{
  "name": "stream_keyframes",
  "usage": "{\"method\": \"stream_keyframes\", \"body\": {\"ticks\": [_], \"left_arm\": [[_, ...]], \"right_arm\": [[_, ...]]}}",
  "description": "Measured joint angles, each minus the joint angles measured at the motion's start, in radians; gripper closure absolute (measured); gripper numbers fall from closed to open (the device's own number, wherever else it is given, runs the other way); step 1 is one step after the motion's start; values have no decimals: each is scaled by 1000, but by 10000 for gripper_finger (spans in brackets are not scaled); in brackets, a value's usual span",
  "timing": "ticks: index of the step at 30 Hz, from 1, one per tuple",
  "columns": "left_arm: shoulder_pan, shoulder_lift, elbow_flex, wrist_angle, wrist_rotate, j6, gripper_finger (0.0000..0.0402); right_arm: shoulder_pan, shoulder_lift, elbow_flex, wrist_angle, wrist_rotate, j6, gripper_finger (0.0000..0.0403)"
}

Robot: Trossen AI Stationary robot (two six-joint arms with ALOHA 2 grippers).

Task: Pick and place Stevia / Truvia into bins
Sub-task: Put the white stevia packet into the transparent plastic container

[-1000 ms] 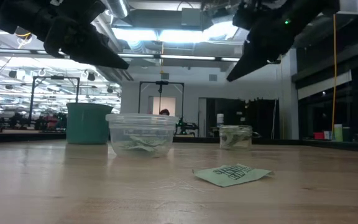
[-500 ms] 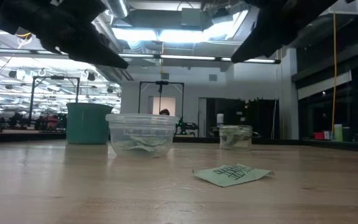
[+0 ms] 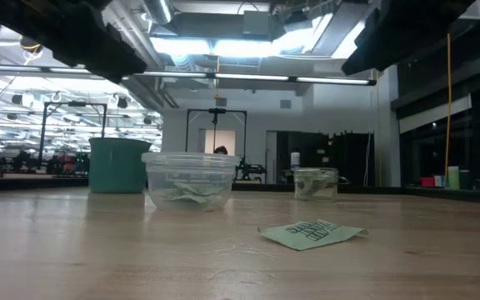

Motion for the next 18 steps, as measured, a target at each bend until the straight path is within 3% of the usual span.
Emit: {"method": "stream_keyframes", "body": {"ticks": [8, 18], "left_arm": [[-112, 55, 23, 7, -153, -102, 398], [-167, 265, 174, 8, -175, -126, 398]], "right_arm": [[39, 0, 0, -6, -26, 14, 396], [77, 0, 0, 0, -74, 80, 396]]}}
